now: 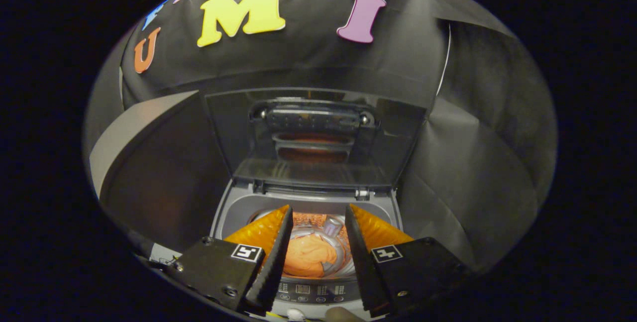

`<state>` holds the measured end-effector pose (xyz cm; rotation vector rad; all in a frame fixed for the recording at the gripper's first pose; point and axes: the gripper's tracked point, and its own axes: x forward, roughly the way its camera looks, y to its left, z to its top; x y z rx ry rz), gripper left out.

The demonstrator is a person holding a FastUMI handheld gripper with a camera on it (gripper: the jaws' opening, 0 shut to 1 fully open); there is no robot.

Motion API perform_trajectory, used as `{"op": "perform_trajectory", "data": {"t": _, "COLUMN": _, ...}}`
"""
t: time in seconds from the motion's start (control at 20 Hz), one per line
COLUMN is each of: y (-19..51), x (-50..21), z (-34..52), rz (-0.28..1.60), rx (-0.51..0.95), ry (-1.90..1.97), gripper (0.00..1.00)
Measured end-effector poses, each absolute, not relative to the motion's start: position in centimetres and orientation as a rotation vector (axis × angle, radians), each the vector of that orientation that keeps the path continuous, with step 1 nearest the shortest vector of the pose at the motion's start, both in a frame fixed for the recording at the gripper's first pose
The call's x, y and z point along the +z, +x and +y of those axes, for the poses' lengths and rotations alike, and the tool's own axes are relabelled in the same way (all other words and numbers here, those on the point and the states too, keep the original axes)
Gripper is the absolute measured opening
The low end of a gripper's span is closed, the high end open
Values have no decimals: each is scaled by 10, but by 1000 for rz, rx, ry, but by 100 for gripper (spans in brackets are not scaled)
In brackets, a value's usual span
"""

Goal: Put the clothes into the washing machine and then close the washing machine lid.

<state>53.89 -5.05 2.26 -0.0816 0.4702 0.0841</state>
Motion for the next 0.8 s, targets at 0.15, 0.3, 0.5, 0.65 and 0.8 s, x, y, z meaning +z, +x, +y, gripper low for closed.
{"op": "perform_trajectory", "data": {"t": 0.15, "y": 543, "x": 47, "z": -50, "rz": 431, "rx": 84, "ry": -74, "gripper": 66}}
{"op": "perform_trajectory", "data": {"t": 0.3, "y": 554, "x": 72, "z": -47, "rz": 399, "rx": 86, "ry": -64, "gripper": 66}}
{"op": "perform_trajectory", "data": {"t": 0.5, "y": 566, "x": 106, "z": -45, "rz": 352, "rx": 88, "ry": -56, "gripper": 66}}
{"op": "perform_trajectory", "data": {"t": 0.65, "y": 577, "x": 131, "z": -42, "rz": 322, "rx": 91, "ry": -41, "gripper": 66}}
{"op": "perform_trajectory", "data": {"t": 0.8, "y": 586, "x": 147, "z": -45, "rz": 304, "rx": 91, "ry": -31, "gripper": 66}}
